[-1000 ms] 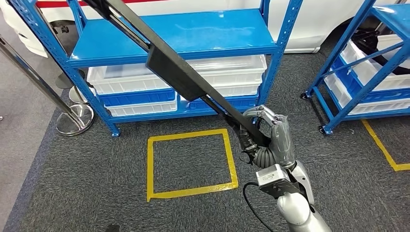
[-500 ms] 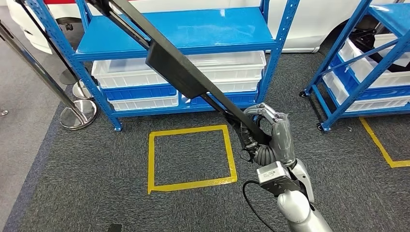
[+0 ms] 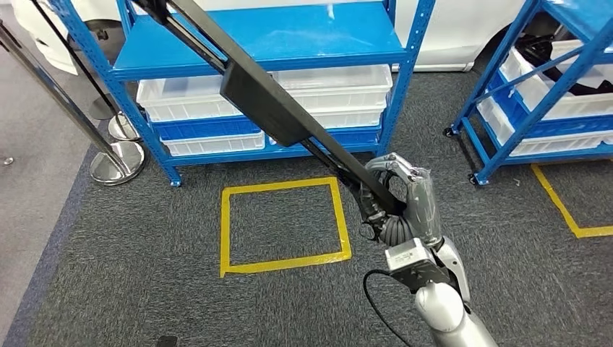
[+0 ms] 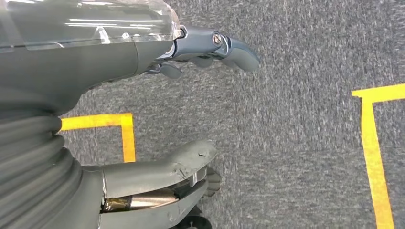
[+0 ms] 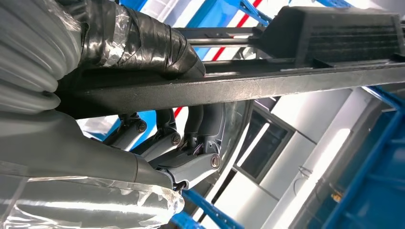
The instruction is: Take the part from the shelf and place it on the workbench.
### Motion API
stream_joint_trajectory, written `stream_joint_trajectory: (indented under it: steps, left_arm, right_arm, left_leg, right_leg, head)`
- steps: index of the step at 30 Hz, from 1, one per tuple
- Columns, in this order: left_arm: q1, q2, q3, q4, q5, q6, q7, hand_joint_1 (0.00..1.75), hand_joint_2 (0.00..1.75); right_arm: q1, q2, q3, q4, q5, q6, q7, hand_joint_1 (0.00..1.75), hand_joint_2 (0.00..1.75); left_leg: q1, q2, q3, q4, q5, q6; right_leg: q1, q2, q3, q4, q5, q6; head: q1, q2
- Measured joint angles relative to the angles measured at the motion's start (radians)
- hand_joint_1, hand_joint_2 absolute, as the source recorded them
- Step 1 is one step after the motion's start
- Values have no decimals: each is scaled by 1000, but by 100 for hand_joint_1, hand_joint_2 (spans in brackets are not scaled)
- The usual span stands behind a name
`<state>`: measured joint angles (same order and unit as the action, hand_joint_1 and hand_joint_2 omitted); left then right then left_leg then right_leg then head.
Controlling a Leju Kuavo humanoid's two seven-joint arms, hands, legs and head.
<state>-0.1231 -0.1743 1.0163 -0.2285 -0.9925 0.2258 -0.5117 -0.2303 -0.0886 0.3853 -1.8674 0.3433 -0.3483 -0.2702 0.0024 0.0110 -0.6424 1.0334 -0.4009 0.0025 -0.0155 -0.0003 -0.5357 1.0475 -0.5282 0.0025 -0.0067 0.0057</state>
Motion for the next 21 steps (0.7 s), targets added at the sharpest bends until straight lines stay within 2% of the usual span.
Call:
stream_joint_trajectory:
  steps: [1, 2, 3, 5, 6, 7, 8, 10, 11, 12, 13, 16, 17, 18, 20, 21]
  left_arm:
    - [0, 0, 0, 0, 0, 0, 0, 0, 175]
    - [1, 0, 0, 0, 1, 0, 0, 0, 175]
    - [1, 0, 0, 0, 1, 0, 0, 0, 175]
    - [1, 0, 0, 0, 2, 0, 0, 0, 175]
    - [2, -1, 0, 0, 2, 0, 0, 0, 175]
    - [2, -1, 0, 0, 2, 0, 0, 0, 175]
    - [2, -1, 0, 0, 2, 0, 0, 0, 175]
    - [1, -1, 0, 0, 3, 0, 0, 0, 175]
    - [0, 0, 0, 0, 3, 0, 0, 0, 175]
    - [-1, 1, 0, 0, 3, 0, 0, 0, 175]
    - [-1, 1, 0, 0, 3, 0, 0, 0, 175]
    - [-1, 1, 0, 0, 3, 0, 0, 0, 175]
    - [-2, 1, 0, 0, 3, 0, 0, 0, 175]
    - [-2, 1, 0, 0, 3, 0, 0, 0, 175]
    - [-3, 1, 0, 0, 3, 0, 0, 0, 175]
    - [-3, 1, 0, 0, 3, 0, 0, 0, 175]
  right_arm:
    - [0, 0, 0, 0, -1, 1, 0, 175, 175]
    - [-1, 0, 0, 0, -2, 2, 0, 175, 175]
    - [-1, 0, 0, 0, -3, 3, 0, 175, 175]
    - [-1, 0, 0, 0, -5, 6, 0, 175, 175]
    - [0, 0, 0, 0, -6, 6, 0, 175, 175]
    - [0, 0, 0, 0, -8, 6, 0, 175, 175]
    - [1, 0, 0, 0, -9, 6, 0, 175, 175]
    - [1, 0, 0, 0, -12, 6, 0, 175, 175]
    - [1, 0, 0, 0, -13, 6, 0, 175, 175]
    - [1, 0, 0, 0, -13, 6, 0, 175, 175]
    - [1, 0, 0, 0, -14, 6, 0, 175, 175]
    - [1, 0, -1, 0, -14, 6, 0, 175, 175]
    - [2, 0, -1, 0, -15, 6, 0, 175, 175]
    - [2, 0, -2, 0, -15, 6, 0, 175, 175]
    - [3, 0, -4, 1, -16, 7, 0, 175, 175]
    - [4, 0, -6, 1, -17, 7, 0, 175, 175]
  left_leg:
    - [2, -1, -5, 8, -9, -5]
    - [4, -2, -14, 29, -31, -10]
    - [6, -2, -28, 69, -66, -15]
    - [8, -3, -66, 188, -145, -22]
    - [9, -3, -78, 239, -167, -23]
    - [9, -3, -76, 261, -171, -23]
    - [8, -3, -55, 247, -159, -21]
    - [5, -5, 31, 124, -118, -7]
    - [2, -6, 73, 59, -105, 0]
    - [-2, -7, 101, 14, -98, 5]
    - [-6, -7, 113, -10, -97, 10]
    - [-8, -5, 113, -34, -75, 23]
    - [-5, -3, 110, -44, -64, 29]
    - [-3, -1, 105, -53, -52, 35]
    - [-4, 0, 87, -55, -38, 41]
    - [-4, 1, 77, -53, -32, 42]
  right_leg:
    - [-1, -1, -3, -2, 6, -9]
    - [-1, -2, -7, -4, 13, -18]
    - [-1, -3, -13, -6, 20, -26]
    - [3, -4, -27, -5, 32, -34]
    - [5, -4, -36, -3, 38, -35]
    - [7, -4, -46, -2, 44, -35]
    - [9, -4, -55, 1, 50, -35]
    - [12, -2, -68, 4, 59, -32]
    - [13, -1, -73, 4, 64, -29]
    - [12, -1, -76, 4, 68, -24]
    - [11, -2, -78, 3, 73, -18]
    - [7, -2, -81, -3, 82, 0]
    - [7, -1, -87, 8, 68, 4]
    - [6, -1, -99, 37, 38, 7]
    - [4, 0, -135, 143, -46, 12]
    - [3, 0, -150, 199, -75, 15]
  head:
    - [0, 0]
    - [0, 0]
    - [0, 0]
    - [0, 0]
    - [0, 0]
    - [0, 0]
    - [0, 0]
    - [0, 0]
    - [0, 0]
    - [0, 0]
    - [0, 0]
    - [0, 0]
    - [0, 0]
    - [0, 0]
    - [0, 0]
    - [0, 0]
